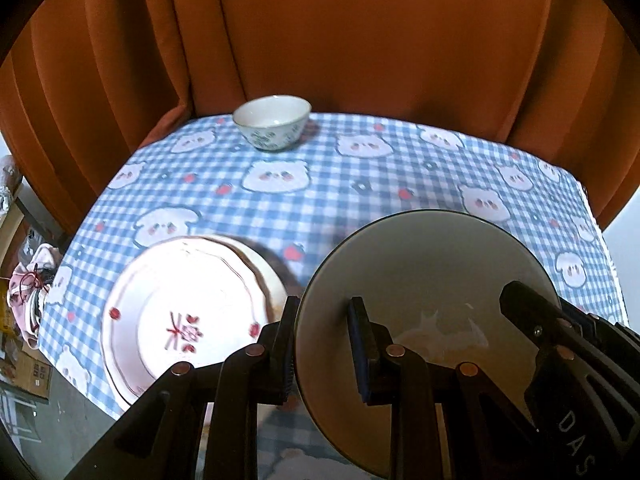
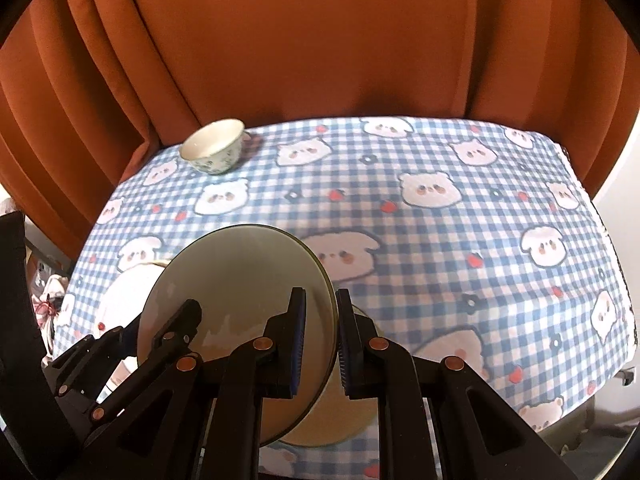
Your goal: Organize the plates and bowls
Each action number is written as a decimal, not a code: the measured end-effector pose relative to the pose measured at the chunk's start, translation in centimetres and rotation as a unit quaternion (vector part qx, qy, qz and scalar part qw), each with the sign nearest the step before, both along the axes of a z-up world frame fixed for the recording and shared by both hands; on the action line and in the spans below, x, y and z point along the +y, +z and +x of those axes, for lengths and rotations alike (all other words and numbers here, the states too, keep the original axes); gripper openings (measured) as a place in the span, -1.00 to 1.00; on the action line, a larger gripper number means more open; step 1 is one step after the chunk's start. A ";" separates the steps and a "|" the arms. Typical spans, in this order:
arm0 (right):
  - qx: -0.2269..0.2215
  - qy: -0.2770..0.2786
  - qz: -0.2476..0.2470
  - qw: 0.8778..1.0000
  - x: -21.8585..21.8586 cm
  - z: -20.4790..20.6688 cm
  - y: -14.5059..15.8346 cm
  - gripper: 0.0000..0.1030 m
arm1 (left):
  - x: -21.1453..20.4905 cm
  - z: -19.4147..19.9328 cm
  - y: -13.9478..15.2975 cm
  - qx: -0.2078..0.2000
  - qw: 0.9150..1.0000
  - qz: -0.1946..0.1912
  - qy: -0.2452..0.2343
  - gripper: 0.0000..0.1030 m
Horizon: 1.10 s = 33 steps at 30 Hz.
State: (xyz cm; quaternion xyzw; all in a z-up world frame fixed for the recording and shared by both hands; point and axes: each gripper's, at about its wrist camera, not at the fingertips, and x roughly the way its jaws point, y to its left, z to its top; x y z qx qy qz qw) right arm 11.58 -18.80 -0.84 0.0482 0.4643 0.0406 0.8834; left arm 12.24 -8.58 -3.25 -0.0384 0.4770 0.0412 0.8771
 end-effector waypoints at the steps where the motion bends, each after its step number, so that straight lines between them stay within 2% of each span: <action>1: 0.003 0.000 0.000 1.000 -0.5 -0.2 -0.3 -0.66 | -0.3 -0.1 -0.2 0.003 1.000 0.000 -0.001 -0.57; 9: 0.020 -0.002 0.004 1.000 -2.0 -0.8 -1.8 -0.66 | -1.7 -0.5 -1.8 0.026 1.000 -0.004 -0.005 -0.57; 18: 0.042 0.009 -0.003 0.999 -1.7 -0.7 -3.7 -0.66 | -1.5 -0.6 -3.8 0.057 0.998 -0.013 0.006 -0.57; 33: 0.059 0.019 -0.024 0.998 -2.1 0.3 -5.3 -0.66 | -2.3 0.1 -5.6 0.078 0.997 -0.015 0.005 -0.57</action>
